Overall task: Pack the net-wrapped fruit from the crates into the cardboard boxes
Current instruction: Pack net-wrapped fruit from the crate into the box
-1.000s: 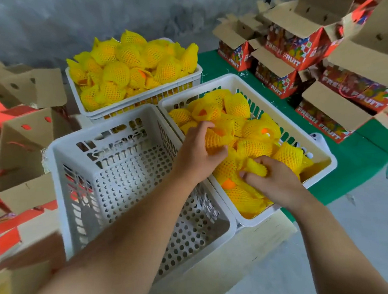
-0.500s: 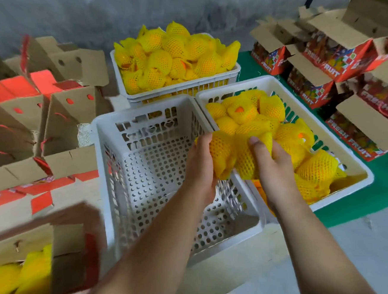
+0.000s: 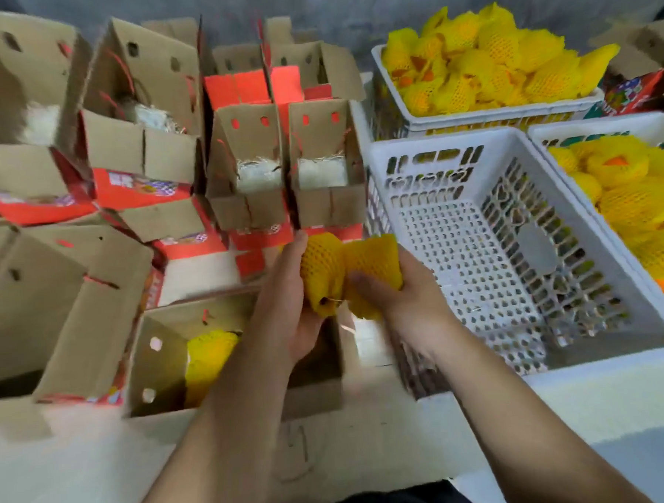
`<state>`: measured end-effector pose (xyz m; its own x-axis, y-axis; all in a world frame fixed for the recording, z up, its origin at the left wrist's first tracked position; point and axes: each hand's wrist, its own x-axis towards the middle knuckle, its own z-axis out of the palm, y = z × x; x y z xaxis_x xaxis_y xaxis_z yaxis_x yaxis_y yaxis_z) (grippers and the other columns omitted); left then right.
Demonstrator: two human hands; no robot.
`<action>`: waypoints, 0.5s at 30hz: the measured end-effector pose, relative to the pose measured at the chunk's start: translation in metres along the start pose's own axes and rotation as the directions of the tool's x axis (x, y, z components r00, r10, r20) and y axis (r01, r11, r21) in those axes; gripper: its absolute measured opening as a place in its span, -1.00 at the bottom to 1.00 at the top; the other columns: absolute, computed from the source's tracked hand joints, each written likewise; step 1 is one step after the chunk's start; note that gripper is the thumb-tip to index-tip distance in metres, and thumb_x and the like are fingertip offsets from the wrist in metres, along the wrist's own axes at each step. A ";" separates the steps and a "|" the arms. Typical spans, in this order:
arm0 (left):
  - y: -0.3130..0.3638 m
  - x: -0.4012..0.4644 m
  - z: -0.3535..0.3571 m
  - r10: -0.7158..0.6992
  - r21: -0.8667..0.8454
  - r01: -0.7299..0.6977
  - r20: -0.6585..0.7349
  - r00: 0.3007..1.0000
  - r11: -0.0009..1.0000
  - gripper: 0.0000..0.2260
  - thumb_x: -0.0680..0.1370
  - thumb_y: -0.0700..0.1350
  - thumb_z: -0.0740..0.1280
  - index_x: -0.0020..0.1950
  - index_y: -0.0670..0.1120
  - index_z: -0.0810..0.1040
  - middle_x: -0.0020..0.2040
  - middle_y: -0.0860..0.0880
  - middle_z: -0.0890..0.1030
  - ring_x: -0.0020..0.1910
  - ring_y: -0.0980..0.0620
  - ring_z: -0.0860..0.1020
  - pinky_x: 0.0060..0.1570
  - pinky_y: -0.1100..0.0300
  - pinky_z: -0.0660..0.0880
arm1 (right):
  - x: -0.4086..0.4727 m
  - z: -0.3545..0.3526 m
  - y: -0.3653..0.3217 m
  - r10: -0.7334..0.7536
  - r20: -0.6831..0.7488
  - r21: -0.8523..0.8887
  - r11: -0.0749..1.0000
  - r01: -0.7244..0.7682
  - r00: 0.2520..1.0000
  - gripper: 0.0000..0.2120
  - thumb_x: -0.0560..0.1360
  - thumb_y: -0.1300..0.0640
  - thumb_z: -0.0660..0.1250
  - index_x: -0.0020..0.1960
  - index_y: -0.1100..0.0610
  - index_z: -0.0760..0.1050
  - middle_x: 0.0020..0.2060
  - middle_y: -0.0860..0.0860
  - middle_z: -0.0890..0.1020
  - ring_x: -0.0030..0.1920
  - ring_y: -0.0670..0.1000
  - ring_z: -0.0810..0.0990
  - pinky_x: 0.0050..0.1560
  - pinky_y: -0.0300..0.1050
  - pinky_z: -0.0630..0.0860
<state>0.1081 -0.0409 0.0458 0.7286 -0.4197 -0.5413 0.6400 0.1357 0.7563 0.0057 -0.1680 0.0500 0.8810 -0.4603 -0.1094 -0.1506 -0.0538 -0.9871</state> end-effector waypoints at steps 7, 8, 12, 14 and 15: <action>0.026 -0.010 -0.147 0.126 0.139 -0.097 -0.217 0.968 0.985 -0.49 0.42 0.38 0.40 0.29 0.18 0.58 0.14 0.12 0.70 0.10 0.05 0.68 0.11 -0.05 0.62 | -0.013 0.126 0.020 0.078 0.243 -0.066 0.996 -0.064 0.967 -0.51 0.35 0.05 0.47 0.22 -0.27 0.51 -0.04 -0.25 0.68 -0.02 -0.27 0.64 -0.09 -0.40 0.53; 0.022 -0.013 -0.160 0.184 0.200 -0.136 -0.248 0.951 0.970 -0.49 0.39 0.42 0.39 0.26 0.24 0.57 0.12 0.23 0.67 0.11 0.15 0.65 0.14 0.02 0.57 | -0.013 0.133 0.025 0.102 0.203 -0.103 0.991 -0.082 0.974 -0.52 0.37 0.09 0.50 0.22 -0.22 0.50 -0.08 -0.21 0.70 -0.08 -0.25 0.66 -0.14 -0.38 0.51; 0.001 -0.019 -0.187 0.224 0.376 -0.138 -0.196 0.955 0.916 -0.96 0.51 0.34 0.37 -0.10 0.54 0.53 -0.20 0.54 0.55 -0.20 0.56 0.51 -0.17 0.32 0.44 | -0.007 0.134 0.040 0.355 0.109 -0.547 0.801 -0.242 0.929 -0.47 0.32 -0.10 0.50 0.18 -0.21 0.30 -0.09 -0.15 0.63 -0.13 -0.19 0.61 -0.25 -0.31 0.42; -0.006 -0.017 -0.192 0.159 0.351 -0.093 -0.162 0.974 0.932 -0.89 0.57 0.24 0.38 -0.15 0.43 0.57 -0.32 0.47 0.54 -0.22 0.40 0.55 -0.22 0.25 0.35 | 0.002 0.135 0.046 0.491 0.212 -0.791 0.594 -0.147 0.845 -0.56 0.35 -0.15 0.36 0.14 -0.17 0.26 -0.01 -0.06 0.60 -0.07 -0.03 0.61 -0.18 -0.16 0.45; -0.007 -0.013 -0.193 0.129 0.337 -0.065 -0.170 0.977 0.939 -0.94 0.57 0.21 0.40 -0.10 0.34 0.60 -0.31 0.44 0.56 -0.17 0.30 0.55 -0.21 0.24 0.36 | 0.009 0.139 0.049 0.516 0.275 -0.863 0.505 -0.029 0.811 -0.67 0.39 -0.13 0.27 0.11 -0.14 0.28 0.03 -0.03 0.57 -0.05 0.03 0.60 -0.11 -0.09 0.49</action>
<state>0.1413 0.1370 -0.0229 0.8356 -0.2404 -0.4940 0.4714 -0.1478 0.8694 0.0683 -0.0520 -0.0155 0.7605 -0.1575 -0.6300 -0.4882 -0.7783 -0.3948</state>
